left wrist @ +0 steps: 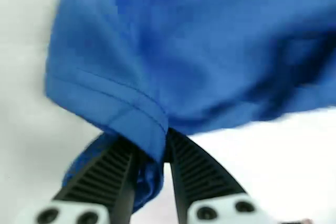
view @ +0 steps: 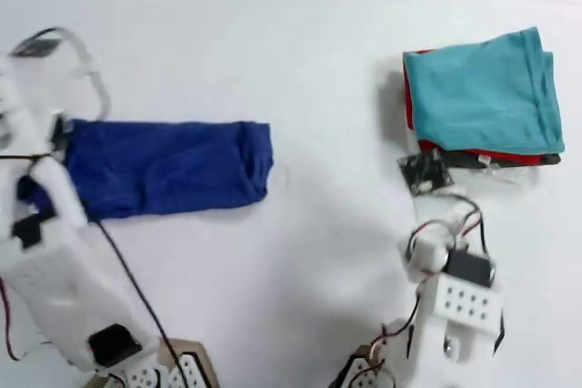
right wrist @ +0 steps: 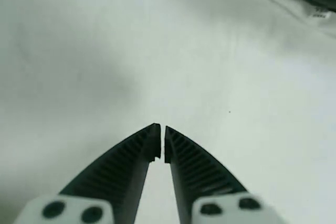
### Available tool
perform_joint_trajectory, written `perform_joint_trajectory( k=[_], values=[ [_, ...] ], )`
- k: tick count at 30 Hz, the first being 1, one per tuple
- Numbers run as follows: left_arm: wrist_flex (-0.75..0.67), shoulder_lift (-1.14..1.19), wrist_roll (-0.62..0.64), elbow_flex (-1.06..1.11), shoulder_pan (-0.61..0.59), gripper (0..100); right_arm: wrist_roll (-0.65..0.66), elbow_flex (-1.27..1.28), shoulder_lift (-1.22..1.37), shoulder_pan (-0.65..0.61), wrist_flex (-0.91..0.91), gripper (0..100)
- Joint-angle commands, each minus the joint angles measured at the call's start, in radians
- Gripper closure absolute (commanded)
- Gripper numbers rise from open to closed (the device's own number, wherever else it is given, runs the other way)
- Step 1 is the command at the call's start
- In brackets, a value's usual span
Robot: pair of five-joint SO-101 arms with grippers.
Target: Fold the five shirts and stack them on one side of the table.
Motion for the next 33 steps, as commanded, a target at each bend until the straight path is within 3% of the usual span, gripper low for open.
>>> perform_joint_trajectory(
  k=[1, 6, 16, 33],
  values=[
    [0.009, -0.23, 0.057, 0.105, 0.15, 98, -0.008, 0.098, -0.163, 0.054, -0.021, 97.7],
    [0.009, -0.296, 0.061, 0.119, 0.35, 98, -0.008, 0.239, -0.348, 0.173, -0.025, 97.7],
    [-0.031, -0.293, 0.158, 0.025, 0.712, 98, -0.008, 0.364, -0.647, 0.177, 0.07, 97.7],
    [-0.359, -0.292, 0.153, 0.39, 0.753, 97, -0.009, 0.377, -0.708, 0.177, 0.114, 97.7]
  ],
)
